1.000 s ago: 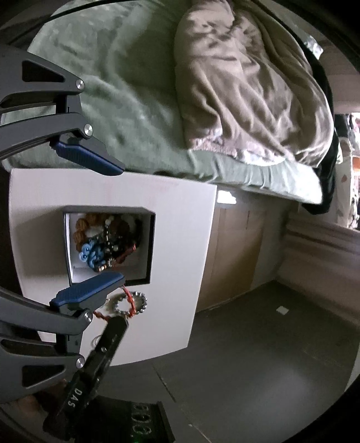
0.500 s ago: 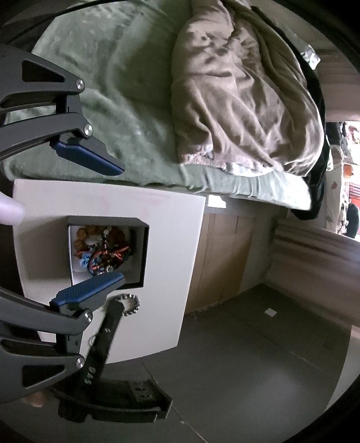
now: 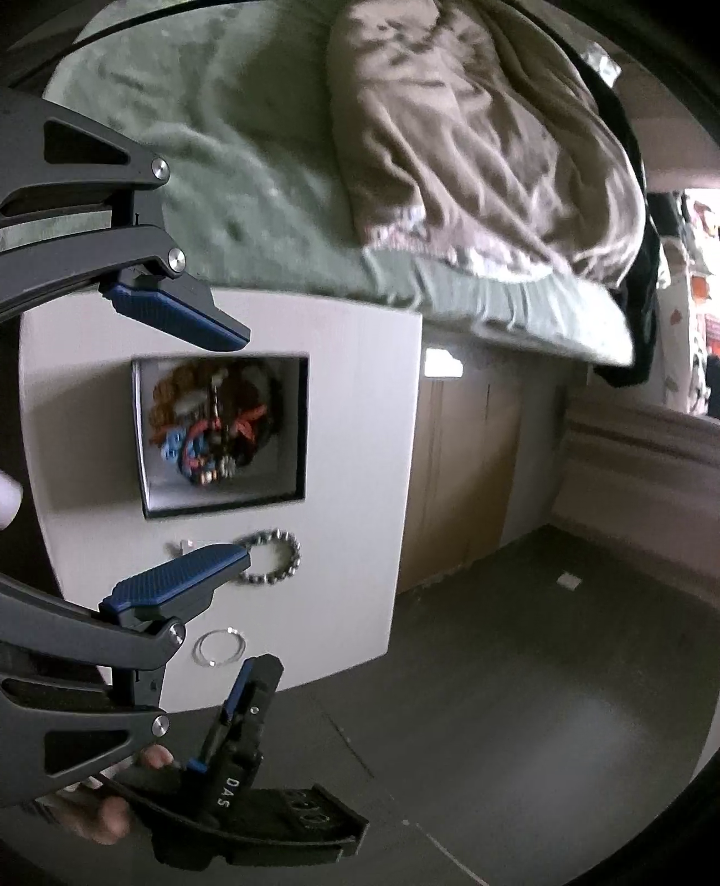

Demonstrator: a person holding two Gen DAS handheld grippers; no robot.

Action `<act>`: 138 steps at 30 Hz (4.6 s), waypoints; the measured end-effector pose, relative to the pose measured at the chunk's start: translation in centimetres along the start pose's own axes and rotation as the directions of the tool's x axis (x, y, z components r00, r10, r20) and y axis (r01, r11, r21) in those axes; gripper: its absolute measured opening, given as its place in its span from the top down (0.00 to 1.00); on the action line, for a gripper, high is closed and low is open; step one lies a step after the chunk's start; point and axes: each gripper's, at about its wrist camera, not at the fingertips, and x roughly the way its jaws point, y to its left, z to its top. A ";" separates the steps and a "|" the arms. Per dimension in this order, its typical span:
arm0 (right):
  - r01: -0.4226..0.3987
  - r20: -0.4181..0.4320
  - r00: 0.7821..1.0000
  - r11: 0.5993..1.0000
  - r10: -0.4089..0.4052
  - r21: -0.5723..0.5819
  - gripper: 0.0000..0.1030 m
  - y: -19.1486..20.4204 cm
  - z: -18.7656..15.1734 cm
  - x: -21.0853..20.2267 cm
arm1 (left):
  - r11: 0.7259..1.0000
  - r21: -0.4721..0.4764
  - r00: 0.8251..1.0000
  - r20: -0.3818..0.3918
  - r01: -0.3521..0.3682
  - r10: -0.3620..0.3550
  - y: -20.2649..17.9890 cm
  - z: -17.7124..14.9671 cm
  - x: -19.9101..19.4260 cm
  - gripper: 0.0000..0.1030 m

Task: Organize jewelry
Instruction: 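Move the left tool to the white butterfly pendant and grasp it, then drop butterfly pendant from left tool into box while right tool grasps silver hoop, then lower the silver hoop into the black box and open the right tool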

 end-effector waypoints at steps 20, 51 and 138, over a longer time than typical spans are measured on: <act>0.139 0.027 0.989 0.984 -0.143 0.111 0.27 -6.2 0.6 -4.5 | 0.986 0.156 0.988 -0.151 0.050 -0.026 -8.9 -1.1 7.0 0.42; 0.233 -0.001 0.972 0.967 -0.234 0.105 0.27 -8.9 0.4 -5.9 | 0.978 0.200 0.923 -0.362 -0.056 0.127 -11.0 -3.8 16.5 0.74; -0.054 -0.164 0.986 0.980 0.022 -0.190 0.86 7.5 -2.7 9.1 | 0.988 -0.152 0.993 -0.115 0.015 -0.033 7.2 -0.8 1.8 0.38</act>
